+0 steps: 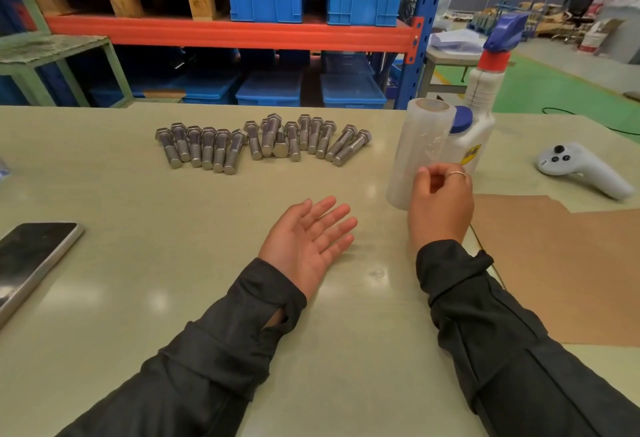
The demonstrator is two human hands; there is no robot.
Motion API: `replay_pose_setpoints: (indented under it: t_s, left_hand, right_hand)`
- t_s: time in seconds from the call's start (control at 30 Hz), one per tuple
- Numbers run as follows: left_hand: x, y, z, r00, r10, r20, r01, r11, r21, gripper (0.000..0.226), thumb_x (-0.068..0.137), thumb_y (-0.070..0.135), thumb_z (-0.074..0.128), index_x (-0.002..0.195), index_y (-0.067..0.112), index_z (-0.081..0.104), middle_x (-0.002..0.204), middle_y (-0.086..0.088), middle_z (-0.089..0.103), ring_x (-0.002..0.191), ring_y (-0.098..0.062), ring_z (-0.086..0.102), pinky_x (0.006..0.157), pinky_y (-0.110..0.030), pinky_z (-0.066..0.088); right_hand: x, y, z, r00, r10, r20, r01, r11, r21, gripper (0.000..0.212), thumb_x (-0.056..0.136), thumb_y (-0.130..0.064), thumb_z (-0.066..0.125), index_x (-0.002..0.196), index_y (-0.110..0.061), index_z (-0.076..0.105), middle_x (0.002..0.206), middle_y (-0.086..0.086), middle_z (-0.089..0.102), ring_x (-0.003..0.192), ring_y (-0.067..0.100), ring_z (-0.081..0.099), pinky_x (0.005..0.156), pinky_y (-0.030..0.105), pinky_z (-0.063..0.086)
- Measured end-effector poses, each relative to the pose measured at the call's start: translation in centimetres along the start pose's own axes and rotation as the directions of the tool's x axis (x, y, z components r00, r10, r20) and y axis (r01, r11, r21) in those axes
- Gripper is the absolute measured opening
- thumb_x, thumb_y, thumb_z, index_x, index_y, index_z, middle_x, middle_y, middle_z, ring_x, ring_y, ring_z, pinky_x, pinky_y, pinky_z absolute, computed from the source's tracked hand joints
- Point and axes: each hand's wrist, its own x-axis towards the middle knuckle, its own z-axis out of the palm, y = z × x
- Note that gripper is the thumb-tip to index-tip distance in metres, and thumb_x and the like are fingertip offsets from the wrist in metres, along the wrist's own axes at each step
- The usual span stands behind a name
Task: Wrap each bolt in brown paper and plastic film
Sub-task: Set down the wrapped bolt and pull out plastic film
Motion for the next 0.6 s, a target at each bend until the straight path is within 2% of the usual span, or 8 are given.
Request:
replay_pose_setpoints:
  t_s: [0.1,0.2,0.27,0.33,0.4,0.47,0.53,0.6]
  left_hand:
    - [-0.1,-0.1,0.1,1.0,0.01,0.003,-0.011,1.0,0.019,0.029,0.095,0.024,0.041,0.106,0.006,0.06,0.105,-0.012,0.068,0.088,-0.024,0.068,0.078,-0.034,0.053]
    - [-0.2,-0.2,0.2,1.0,0.016,0.004,-0.016,1.0,0.025,0.027,0.094,0.022,0.041,0.106,0.007,0.06,0.104,-0.012,0.068,0.088,-0.024,0.068,0.076,-0.033,0.052]
    - [-0.4,-0.1,0.2,0.999,0.031,0.016,-0.032,0.998,0.046,0.026,0.094,0.022,0.043,0.108,0.008,0.06,0.104,-0.01,0.068,0.088,-0.022,0.069,0.074,-0.032,0.053]
    - [-0.3,-0.2,0.3,0.997,0.068,0.033,-0.073,0.986,0.152,0.024,0.093,0.021,0.046,0.112,0.012,0.058,0.11,-0.007,0.066,0.092,-0.018,0.067,0.074,-0.029,0.052]
    - [-0.1,-0.4,0.8,0.988,0.145,0.045,-0.151,0.905,0.399,0.026,0.091,0.015,0.051,0.117,0.017,0.052,0.122,-0.003,0.057,0.103,-0.012,0.06,0.079,-0.024,0.049]
    - [0.4,-0.5,1.7,0.97,0.21,0.122,-0.24,0.748,0.619,0.049,0.088,0.011,0.059,0.132,0.02,0.039,0.131,0.003,0.044,0.114,-0.009,0.048,0.087,-0.022,0.043]
    - [0.8,-0.3,2.5,0.948,0.221,0.228,-0.317,0.641,0.699,0.071,0.081,0.017,0.069,0.139,0.019,0.028,0.132,0.007,0.04,0.121,-0.008,0.04,0.097,-0.023,0.038]
    - [0.5,0.5,3.0,0.92,0.276,0.278,-0.391,0.615,0.685,0.068,0.072,0.029,0.076,0.127,0.021,0.037,0.123,0.004,0.052,0.112,-0.01,0.052,0.09,-0.022,0.046]
  right_hand:
    - [0.1,-0.2,-0.3,0.999,0.037,0.003,-0.037,0.996,0.086,0.007,0.093,-0.016,0.047,0.086,-0.014,0.048,0.093,0.001,0.049,0.076,0.014,0.046,0.06,0.011,0.03]
    - [0.2,-0.3,-0.8,0.995,0.098,0.004,-0.096,0.975,0.198,0.008,0.093,-0.009,0.041,0.086,-0.012,0.044,0.074,-0.003,0.05,0.064,0.006,0.045,0.048,0.005,0.033]
    - [0.1,-0.6,-0.9,0.993,0.122,0.0,-0.118,0.96,0.254,0.009,0.095,-0.007,0.036,0.088,-0.01,0.041,0.071,-0.007,0.046,0.063,0.003,0.044,0.045,0.003,0.032]
    - [-0.2,-0.9,-1.2,0.993,0.118,0.014,-0.117,0.949,0.292,0.009,0.096,-0.007,0.032,0.089,-0.009,0.037,0.072,-0.007,0.044,0.063,0.003,0.043,0.045,0.004,0.033]
    - [-0.7,-1.5,-1.5,0.994,0.083,0.066,-0.099,0.953,0.287,0.01,0.097,-0.009,0.031,0.089,-0.01,0.037,0.072,-0.006,0.044,0.064,0.003,0.042,0.051,0.009,0.036]
    - [-1.3,-2.2,-1.8,0.988,0.02,0.153,-0.059,0.965,0.255,0.01,0.096,-0.009,0.033,0.088,-0.012,0.039,0.071,-0.006,0.043,0.063,0.003,0.043,0.055,0.018,0.037]
    - [-2.1,-3.2,-2.1,0.964,-0.051,0.26,-0.017,0.967,0.255,0.012,0.094,-0.007,0.035,0.085,-0.013,0.041,0.07,-0.005,0.043,0.061,-0.002,0.044,0.055,0.016,0.035]
    - [-2.8,-4.1,-2.2,0.913,-0.107,0.395,-0.015,0.956,0.292,0.017,0.094,-0.008,0.038,0.081,-0.018,0.043,0.069,-0.007,0.044,0.058,-0.004,0.042,0.056,0.015,0.036]
